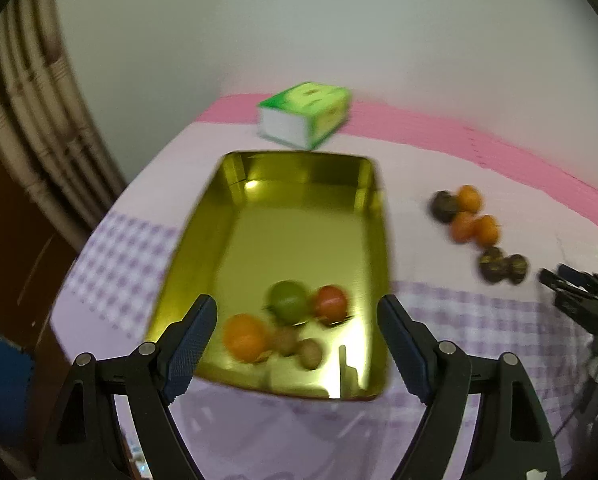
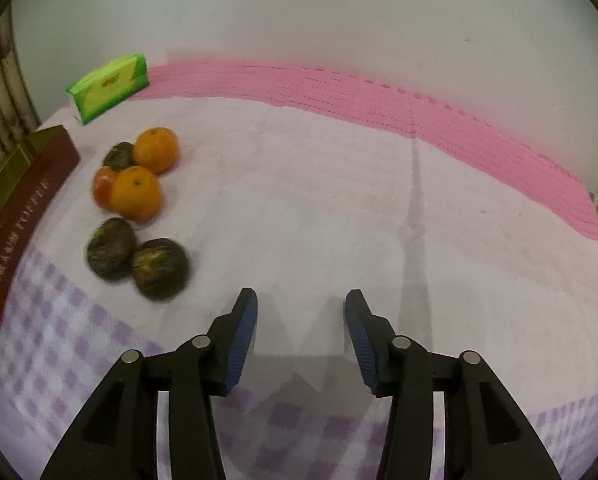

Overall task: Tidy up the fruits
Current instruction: 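Move the left tool to a dark wrinkled fruit and close on it, then carry the dark wrinkled fruit with the left tool into the tin and release, then grasp the other dark wrinkled fruit with the right tool, then carry the dark wrinkled fruit with the right tool into the tin and release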

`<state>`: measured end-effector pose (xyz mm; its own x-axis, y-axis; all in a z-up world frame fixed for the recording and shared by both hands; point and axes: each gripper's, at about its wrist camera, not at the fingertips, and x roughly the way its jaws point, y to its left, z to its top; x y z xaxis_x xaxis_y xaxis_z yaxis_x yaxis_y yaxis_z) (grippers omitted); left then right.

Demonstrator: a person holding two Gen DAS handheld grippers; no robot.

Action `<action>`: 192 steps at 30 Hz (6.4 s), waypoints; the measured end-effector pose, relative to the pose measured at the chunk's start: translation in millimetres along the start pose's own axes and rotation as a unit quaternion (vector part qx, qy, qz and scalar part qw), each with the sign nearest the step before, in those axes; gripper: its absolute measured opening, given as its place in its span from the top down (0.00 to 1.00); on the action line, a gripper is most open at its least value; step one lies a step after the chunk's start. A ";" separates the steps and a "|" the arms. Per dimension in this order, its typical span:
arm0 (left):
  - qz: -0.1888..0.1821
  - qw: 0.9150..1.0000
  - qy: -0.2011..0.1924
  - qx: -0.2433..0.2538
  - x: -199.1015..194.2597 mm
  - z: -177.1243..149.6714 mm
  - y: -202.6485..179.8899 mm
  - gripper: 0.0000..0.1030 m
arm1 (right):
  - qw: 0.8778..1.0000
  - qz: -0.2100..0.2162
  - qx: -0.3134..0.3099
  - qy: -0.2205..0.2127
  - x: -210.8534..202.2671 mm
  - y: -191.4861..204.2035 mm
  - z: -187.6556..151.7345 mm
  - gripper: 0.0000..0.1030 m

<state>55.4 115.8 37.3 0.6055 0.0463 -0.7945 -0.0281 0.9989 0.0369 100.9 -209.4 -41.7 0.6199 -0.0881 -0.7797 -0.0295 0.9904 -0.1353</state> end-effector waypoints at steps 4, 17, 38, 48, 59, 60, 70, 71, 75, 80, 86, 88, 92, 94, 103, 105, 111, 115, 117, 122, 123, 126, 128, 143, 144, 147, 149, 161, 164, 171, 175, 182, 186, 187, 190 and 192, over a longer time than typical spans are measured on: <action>-0.024 0.999 0.004 0.032 7.9 4.7 -38.5 0.23 | 1.000 0.005 0.003 -0.013 7.5 -10.6 2.7 0.38; -0.094 0.989 0.025 0.115 48.9 9.4 -131.6 0.23 | 0.999 0.019 0.036 -0.021 19.7 -44.1 9.7 0.21; -0.142 0.978 0.077 0.135 103.5 15.5 -167.9 0.48 | 0.999 0.012 0.052 -0.009 23.7 -51.3 7.5 0.00; -0.155 0.976 0.077 0.131 113.0 22.4 -172.5 0.62 | 0.999 0.012 0.052 -0.008 24.7 -51.2 8.3 0.00; -0.148 0.978 0.079 0.127 102.5 14.2 -164.7 0.64 | 0.999 0.012 0.052 -0.009 25.6 -50.9 7.5 0.00; -0.147 0.978 0.080 0.125 100.8 13.3 -162.7 0.64 | 0.999 0.012 0.052 -0.009 26.2 -51.0 7.7 0.00; -0.120 0.984 0.073 0.110 81.7 4.9 -143.9 0.64 | 0.999 0.012 0.052 -0.009 25.5 -50.9 7.4 0.00; -0.116 0.985 0.069 0.111 78.0 4.5 -142.1 0.64 | 0.999 0.012 0.052 -0.008 25.7 -50.9 7.5 0.00; -0.107 0.987 0.052 0.106 61.3 4.0 -134.1 0.64 | 0.999 0.012 0.052 -0.009 26.1 -50.9 7.6 0.00; -0.096 0.991 0.030 0.093 37.6 8.3 -119.9 0.64 | 0.999 0.012 0.052 -0.008 25.6 -50.7 7.5 0.00; -0.076 0.994 0.012 0.071 16.9 14.9 -90.5 0.64 | 0.999 0.012 0.053 -0.008 25.7 -50.8 7.6 0.00; -0.066 0.996 0.008 0.063 13.6 15.9 -76.3 0.64 | 0.999 0.012 0.052 -0.008 25.6 -50.7 7.4 0.00; -0.040 0.998 0.012 0.051 17.0 18.2 -48.4 0.64 | 0.999 0.012 0.053 -0.008 25.8 -50.8 7.6 0.00; -0.029 0.998 0.015 0.045 20.7 19.3 -35.4 0.64 | 0.999 0.012 0.053 -0.008 25.7 -50.6 7.6 0.00; 0.003 0.999 0.033 0.018 44.2 22.4 10.6 0.64 | 0.998 0.012 0.053 -0.008 25.8 -50.8 7.6 0.00; 0.003 0.999 0.036 0.016 49.8 22.1 16.1 0.64 | 0.998 0.012 0.053 -0.008 26.7 -50.6 7.7 0.00; 0.000 0.999 0.048 0.008 65.0 18.7 26.6 0.64 | 0.998 0.012 0.053 -0.008 26.6 -50.6 7.7 0.00; -0.002 0.998 0.055 0.008 71.7 14.4 26.8 0.64 | 0.998 0.012 0.054 -0.008 26.7 -51.1 7.7 0.00; -0.001 0.999 0.054 0.009 74.0 12.7 26.5 0.64 | 0.998 0.012 0.054 -0.008 26.9 -51.6 7.3 0.00; -0.002 0.998 0.055 0.008 77.4 10.2 27.2 0.64 | 0.998 0.013 0.054 -0.006 28.2 -51.9 8.5 0.00; -0.002 0.998 0.057 0.006 79.0 9.4 27.5 0.64 | 0.998 0.013 0.054 -0.005 28.6 -52.3 8.7 0.00; -0.003 0.998 0.060 0.003 80.8 7.4 27.3 0.63 | 0.998 0.014 0.053 -0.001 29.7 -51.8 8.7 0.00; 0.002 0.998 0.058 0.008 80.3 8.6 25.2 0.63 | 0.999 0.016 0.051 0.000 29.6 -51.7 8.5 0.00; 0.001 0.999 0.050 0.004 76.4 9.1 26.6 0.55 | 0.999 0.020 0.044 0.009 12.8 -41.6 -10.1 0.00; 0.001 0.999 0.049 0.003 75.7 9.9 27.1 0.54 | 0.999 0.020 0.044 0.010 11.5 -39.6 -11.3 0.00; 0.001 0.999 0.047 0.004 74.0 10.5 26.7 0.53 | 0.999 0.021 0.042 0.012 6.4 -31.4 -15.9 0.00; 0.001 0.999 0.046 0.004 73.4 11.0 26.2 0.53 | 0.999 0.023 0.039 0.012 3.3 -24.8 -18.7 0.00; 0.007 0.999 0.045 -0.010 69.4 14.5 31.0 0.49 | 0.998 0.064 -0.028 0.003 0.4 42.8 -4.5 0.11; 0.010 0.999 0.040 -0.018 65.3 16.1 34.4 0.46 | 0.997 0.071 -0.036 -0.001 1.5 53.3 0.7 0.19; 0.009 0.999 0.037 -0.036 59.4 19.1 43.1 0.38 | 0.995 0.082 -0.050 -0.002 6.4 69.7 18.5 0.47; 0.002 0.998 0.033 -0.046 56.7 21.6 46.7 0.31 | 0.994 0.086 -0.062 0.001 5.3 76.1 21.5 0.62; 0.012 0.998 0.019 -0.062 49.3 24.5 55.2 0.27 | 0.994 0.088 -0.062 0.007 1.9 76.9 23.1 0.63; 0.023 0.997 0.014 -0.070 45.3 25.4 61.7 0.27 | 0.994 0.096 -0.053 0.002 -4.1 74.8 27.7 0.63; 0.024 0.997 0.012 -0.072 44.0 26.0 63.3 0.26 | 0.994 0.099 -0.054 -0.003 -8.4 77.4 30.6 0.63; 0.025 0.997 0.007 -0.074 40.0 26.8 67.9 0.26 | 0.991 0.115 -0.059 -0.015 -21.0 86.2 38.6 0.63; 0.023 0.997 0.004 -0.074 37.6 26.3 70.9 0.26 | 0.989 0.130 -0.065 -0.024 -28.3 97.4 45.3 0.63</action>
<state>97.1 188.3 26.0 0.5942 0.0922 -0.7990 -0.1740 0.9846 -0.0158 116.0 -105.6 -5.2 0.6150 0.1762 -0.7686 -0.2911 0.9566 -0.0137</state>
